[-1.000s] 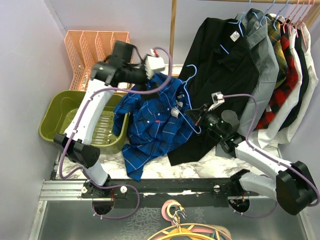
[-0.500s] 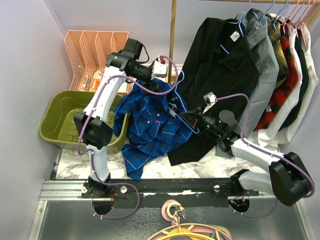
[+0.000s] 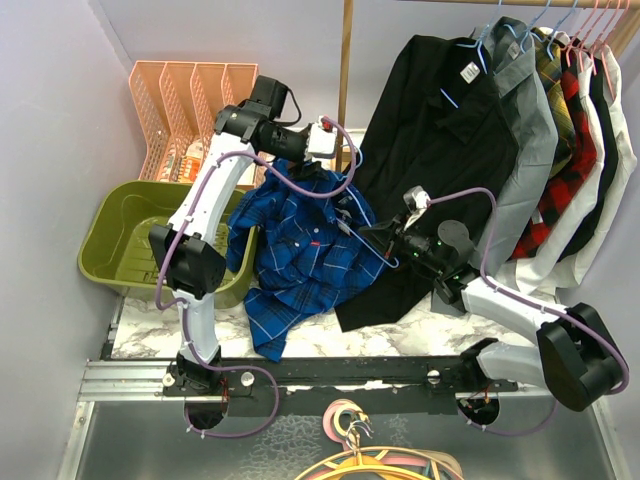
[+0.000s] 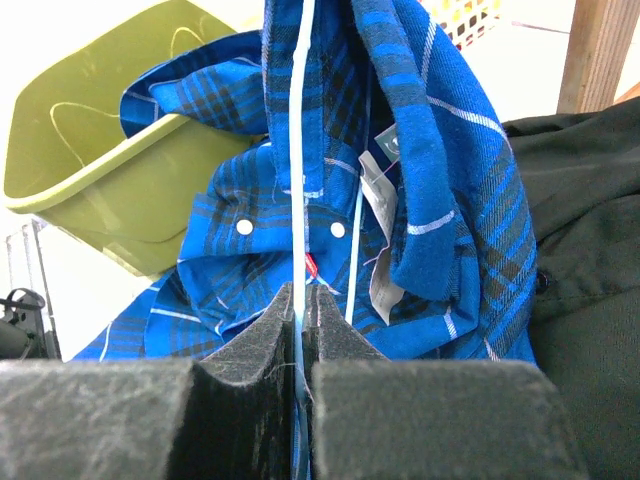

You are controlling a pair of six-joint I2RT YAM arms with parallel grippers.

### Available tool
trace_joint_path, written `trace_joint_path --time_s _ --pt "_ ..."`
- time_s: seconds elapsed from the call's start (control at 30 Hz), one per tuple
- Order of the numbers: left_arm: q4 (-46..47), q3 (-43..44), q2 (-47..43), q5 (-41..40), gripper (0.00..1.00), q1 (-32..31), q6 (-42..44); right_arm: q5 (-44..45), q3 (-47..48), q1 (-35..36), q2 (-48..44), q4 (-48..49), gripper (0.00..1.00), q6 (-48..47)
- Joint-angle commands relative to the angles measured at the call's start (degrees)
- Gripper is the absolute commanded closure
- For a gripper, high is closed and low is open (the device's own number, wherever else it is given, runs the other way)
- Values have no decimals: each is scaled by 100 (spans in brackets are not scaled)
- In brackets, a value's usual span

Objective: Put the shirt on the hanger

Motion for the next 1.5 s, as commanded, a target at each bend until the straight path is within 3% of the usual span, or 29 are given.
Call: trace_joint_path --time_s 0.0,0.2,0.3,0.4,0.43,0.5,0.73,0.77,0.8,0.83,0.87,0.9,0.93,1.07,1.17,1.3,1.47 --pt "-363 -44 167 48 48 -137 664 -138 104 36 72 301 99 -155" --pt "-750 210 410 16 39 -175 975 -94 151 36 131 305 99 -223" --pt "-885 250 478 -40 43 -202 1124 -36 139 36 162 389 99 -191" --pt "-959 231 522 -122 58 -214 1224 56 125 36 144 464 99 -151" --pt "-964 225 524 -141 68 -220 1239 89 123 36 132 464 99 -153" --pt "-904 226 518 -183 98 -221 1186 166 124 36 101 474 99 -138" --pt "-427 -49 1 -78 100 -230 676 433 327 36 -293 163 97 9" --pt "-360 -67 -99 -72 100 -236 618 497 425 36 -444 -59 88 4" --pt "-362 79 -144 -82 100 -238 517 626 506 36 -606 -316 69 -18" --pt "-398 250 -163 -78 100 -239 386 819 570 34 -822 -615 49 -43" --pt "-483 379 -192 -71 100 -241 307 1087 607 36 -1141 -877 18 -30" --pt "-508 466 -252 -82 100 -240 214 1400 611 32 -1394 -1141 2 -8" --pt "-554 546 -327 -92 100 -239 133 1684 577 36 -1687 -1317 0 -19" --pt "-424 743 -587 -352 100 -247 -641 2507 330 27 -2952 -2038 1 61" --pt "-44 710 -879 -661 100 -247 -1450 2388 5 27 -3900 -2361 1 429" --pt "622 516 -1221 -1037 100 -256 -2735 1177 -349 27 -4614 -2368 1 1170" --pt "1317 319 -1544 -1082 100 -256 -4421 -633 -499 55 -3787 -1612 12 2005"
